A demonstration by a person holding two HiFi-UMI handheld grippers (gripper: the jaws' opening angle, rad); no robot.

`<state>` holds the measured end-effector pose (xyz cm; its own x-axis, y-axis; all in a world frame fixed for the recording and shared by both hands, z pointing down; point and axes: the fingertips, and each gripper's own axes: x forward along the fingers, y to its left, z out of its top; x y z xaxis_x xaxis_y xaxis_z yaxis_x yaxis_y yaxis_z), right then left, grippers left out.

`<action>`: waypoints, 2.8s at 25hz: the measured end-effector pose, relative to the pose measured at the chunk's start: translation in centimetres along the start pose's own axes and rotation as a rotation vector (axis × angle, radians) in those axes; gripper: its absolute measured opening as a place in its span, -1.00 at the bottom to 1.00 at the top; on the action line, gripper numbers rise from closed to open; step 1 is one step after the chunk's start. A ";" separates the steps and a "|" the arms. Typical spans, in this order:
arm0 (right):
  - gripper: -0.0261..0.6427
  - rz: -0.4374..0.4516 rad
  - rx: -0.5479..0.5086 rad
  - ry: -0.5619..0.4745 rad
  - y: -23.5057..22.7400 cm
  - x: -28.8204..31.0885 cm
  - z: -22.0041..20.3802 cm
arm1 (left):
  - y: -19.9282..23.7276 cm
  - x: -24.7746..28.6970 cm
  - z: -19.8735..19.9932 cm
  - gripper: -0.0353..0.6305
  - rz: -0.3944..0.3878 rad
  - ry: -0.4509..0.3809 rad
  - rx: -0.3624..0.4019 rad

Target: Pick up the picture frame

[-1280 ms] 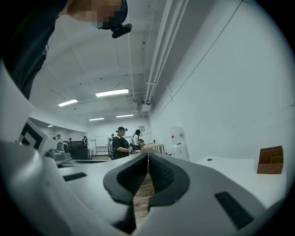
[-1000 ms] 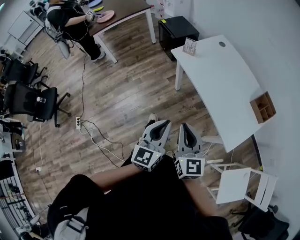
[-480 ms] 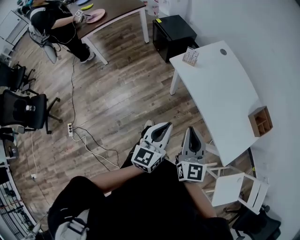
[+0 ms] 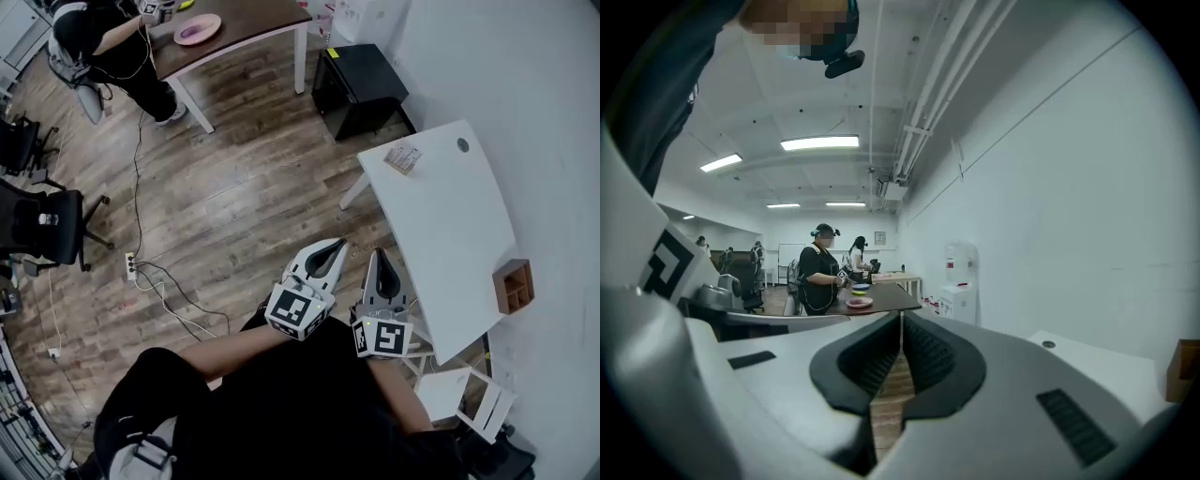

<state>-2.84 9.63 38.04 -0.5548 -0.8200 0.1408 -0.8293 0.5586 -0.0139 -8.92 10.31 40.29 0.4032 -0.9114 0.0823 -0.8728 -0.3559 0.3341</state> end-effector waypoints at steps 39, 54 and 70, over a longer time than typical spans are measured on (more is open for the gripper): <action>-0.82 -0.176 0.130 0.065 -13.1 17.7 -4.0 | 8.1 20.2 -1.6 -0.85 -0.113 0.159 0.143; -0.82 -0.252 0.197 0.166 -23.0 21.8 -11.2 | 10.4 31.1 -7.1 -0.85 -0.157 0.267 0.135; -0.54 -0.260 0.201 0.395 -30.1 24.8 -22.8 | 13.9 37.2 -16.7 -0.59 -0.150 0.481 0.148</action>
<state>9.91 -24.67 64.52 -0.2931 -0.7973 0.5276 -0.9545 0.2760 -0.1132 -1.42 -25.05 63.70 0.5769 -0.6630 0.4771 -0.8114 -0.5321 0.2418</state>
